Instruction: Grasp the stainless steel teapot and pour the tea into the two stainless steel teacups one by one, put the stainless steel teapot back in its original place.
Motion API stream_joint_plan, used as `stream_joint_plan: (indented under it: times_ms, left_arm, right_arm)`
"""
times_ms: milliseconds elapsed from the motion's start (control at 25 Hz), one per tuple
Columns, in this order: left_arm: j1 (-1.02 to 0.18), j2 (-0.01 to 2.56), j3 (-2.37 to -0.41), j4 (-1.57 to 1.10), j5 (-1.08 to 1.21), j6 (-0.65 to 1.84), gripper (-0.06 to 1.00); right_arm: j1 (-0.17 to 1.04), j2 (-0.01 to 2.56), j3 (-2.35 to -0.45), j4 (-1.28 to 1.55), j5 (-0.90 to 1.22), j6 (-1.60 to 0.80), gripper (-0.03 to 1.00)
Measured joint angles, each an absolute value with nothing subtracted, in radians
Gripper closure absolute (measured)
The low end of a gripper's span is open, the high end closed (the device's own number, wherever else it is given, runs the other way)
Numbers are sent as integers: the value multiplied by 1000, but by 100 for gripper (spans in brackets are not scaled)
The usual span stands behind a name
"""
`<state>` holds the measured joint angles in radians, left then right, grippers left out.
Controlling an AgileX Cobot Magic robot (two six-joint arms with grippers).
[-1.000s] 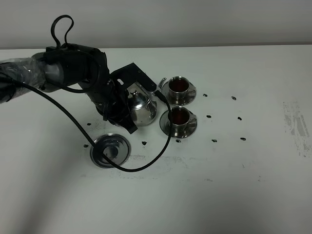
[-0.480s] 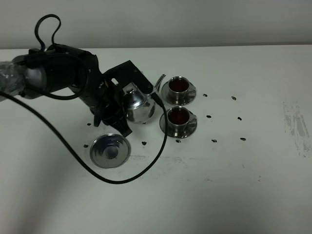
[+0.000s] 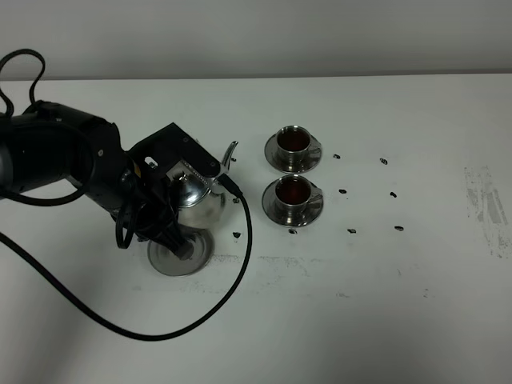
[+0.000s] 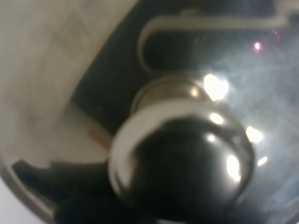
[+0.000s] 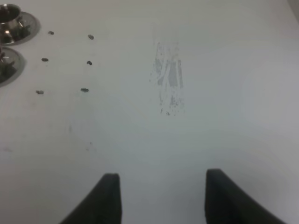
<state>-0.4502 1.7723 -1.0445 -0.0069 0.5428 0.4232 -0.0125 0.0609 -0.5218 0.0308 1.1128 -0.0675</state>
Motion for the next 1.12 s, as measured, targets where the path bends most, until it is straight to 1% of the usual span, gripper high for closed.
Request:
stream_joint_plan:
  times_ms: [320, 1120]
  left_arm:
    - [-450, 1761, -943, -7, 487, 344, 78]
    - [-450, 1760, -904, -10, 480, 264, 78]
  right_arm:
    - [-12, 61, -522, 31, 1113, -67, 57]
    - [-12, 61, -522, 31, 1113, -67, 57]
